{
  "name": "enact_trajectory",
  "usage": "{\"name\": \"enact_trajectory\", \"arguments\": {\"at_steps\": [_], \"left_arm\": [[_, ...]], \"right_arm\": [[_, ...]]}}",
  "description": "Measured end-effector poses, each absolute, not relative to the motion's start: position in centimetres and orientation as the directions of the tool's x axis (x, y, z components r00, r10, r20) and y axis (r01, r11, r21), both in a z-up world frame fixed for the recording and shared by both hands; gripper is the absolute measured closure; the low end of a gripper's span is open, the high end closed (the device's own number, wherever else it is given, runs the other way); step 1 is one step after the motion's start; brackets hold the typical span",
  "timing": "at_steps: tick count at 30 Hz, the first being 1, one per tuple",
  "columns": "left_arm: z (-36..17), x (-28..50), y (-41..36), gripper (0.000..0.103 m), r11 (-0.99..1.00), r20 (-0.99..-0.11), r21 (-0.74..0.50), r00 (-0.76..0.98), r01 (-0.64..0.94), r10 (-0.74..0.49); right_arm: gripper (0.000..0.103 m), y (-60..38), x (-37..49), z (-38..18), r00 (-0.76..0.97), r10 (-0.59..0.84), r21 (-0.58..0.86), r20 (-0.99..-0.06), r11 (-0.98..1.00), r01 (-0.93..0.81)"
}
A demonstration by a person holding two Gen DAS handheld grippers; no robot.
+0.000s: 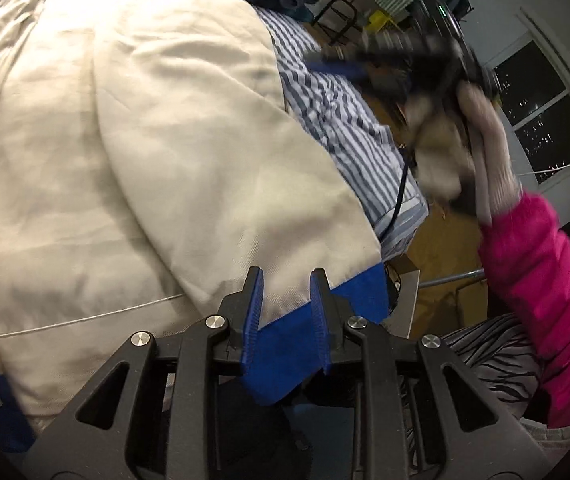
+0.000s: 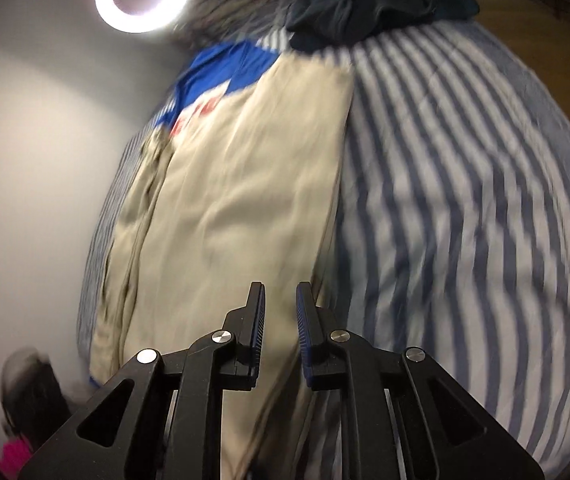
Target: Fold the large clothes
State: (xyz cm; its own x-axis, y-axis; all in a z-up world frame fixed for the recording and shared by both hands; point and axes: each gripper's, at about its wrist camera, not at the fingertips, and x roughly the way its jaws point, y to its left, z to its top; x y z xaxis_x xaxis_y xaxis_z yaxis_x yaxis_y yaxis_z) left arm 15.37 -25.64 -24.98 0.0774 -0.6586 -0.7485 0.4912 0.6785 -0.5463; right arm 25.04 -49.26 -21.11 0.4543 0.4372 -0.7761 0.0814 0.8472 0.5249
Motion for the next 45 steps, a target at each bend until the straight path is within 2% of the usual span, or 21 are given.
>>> {"name": "enact_trajectory", "arguments": {"at_steps": [1,4,9,10,11,15,17,19,22,24,26,29,30,32,38,42,45], "left_arm": [[-25.2,15.4,-25.7,0.081,0.680,-0.751,-0.544,0.076,0.492,-0.656],[-25.5,15.6,-26.2,0.081,0.677,-0.756,-0.537,0.071,0.503,-0.651],[-25.8,15.9,-27.4,0.081,0.673,-0.759,-0.521,0.075,0.525,-0.647],[-25.8,15.9,-27.5,0.081,0.671,-0.759,-0.520,0.074,0.528,-0.646],[-25.9,15.9,-27.6,0.081,0.669,-0.758,-0.521,0.072,0.530,-0.648],[-26.1,15.4,-28.1,0.081,0.658,-0.759,-0.518,0.061,0.547,-0.648],[-26.3,15.2,-28.3,0.081,0.660,-0.761,-0.513,0.065,0.549,-0.646],[-26.3,15.2,-28.3,0.081,0.657,-0.756,-0.519,0.065,0.546,-0.651],[-26.2,15.2,-28.3,0.081,0.653,-0.751,-0.531,0.056,0.539,-0.658],[-26.4,15.3,-28.2,0.081,0.652,-0.748,-0.537,0.055,0.535,-0.661],[-26.5,15.6,-27.8,0.081,0.651,-0.747,-0.538,0.054,0.536,-0.662],[-26.4,15.8,-27.7,0.081,0.651,-0.748,-0.536,0.055,0.538,-0.661],[-26.4,15.8,-27.7,0.081,0.650,-0.748,-0.534,0.056,0.541,-0.661],[-26.6,15.8,-27.9,0.081,0.648,-0.752,-0.526,0.054,0.550,-0.657],[-26.7,15.4,-28.7,0.080,0.645,-0.757,-0.518,0.052,0.562,-0.652],[-26.6,14.9,-29.5,0.075,0.647,-0.769,-0.483,0.068,0.590,-0.636],[-26.1,14.6,-29.5,0.075,0.652,-0.767,-0.482,0.077,0.585,-0.636]], "right_arm": [[0.087,-49.8,26.2,-21.1,0.465,0.440,0.535,-0.768,0.840,0.088],[0.070,-50.8,29.2,-21.3,0.489,0.424,0.531,-0.762,0.842,0.099],[0.069,-51.6,33.5,-23.5,0.490,0.399,0.518,-0.775,0.846,0.130],[0.075,-51.5,34.2,-23.7,0.487,0.405,0.521,-0.774,0.844,0.127],[0.099,-51.2,34.8,-23.9,0.479,0.412,0.519,-0.775,0.847,0.112],[0.103,-49.8,36.2,-22.4,0.509,0.335,0.415,-0.793,0.909,0.047],[0.103,-50.3,36.7,-22.0,0.534,0.288,0.382,-0.795,0.921,0.072],[0.103,-51.7,36.6,-22.2,0.562,0.299,0.426,-0.771,0.898,0.108],[0.102,-53.7,36.7,-24.0,0.512,0.342,0.487,-0.788,0.854,0.180],[0.091,-54.7,36.3,-24.9,0.498,0.378,0.532,-0.780,0.820,0.211],[0.067,-55.2,36.0,-26.1,0.472,0.405,0.555,-0.783,0.797,0.237],[0.065,-55.4,35.6,-26.8,0.469,0.449,0.599,-0.760,0.765,0.237],[0.066,-55.3,35.5,-26.7,0.477,0.466,0.615,-0.745,0.757,0.220],[0.100,-54.7,35.4,-25.6,0.491,0.472,0.612,-0.733,0.773,0.170],[0.102,-52.7,36.2,-21.6,0.558,0.312,0.433,-0.769,0.896,0.096],[0.102,-52.8,37.2,-25.1,0.494,0.194,0.309,-0.848,0.937,0.163],[0.101,-53.5,36.8,-25.9,0.460,0.215,0.332,-0.862,0.924,0.189]]}}
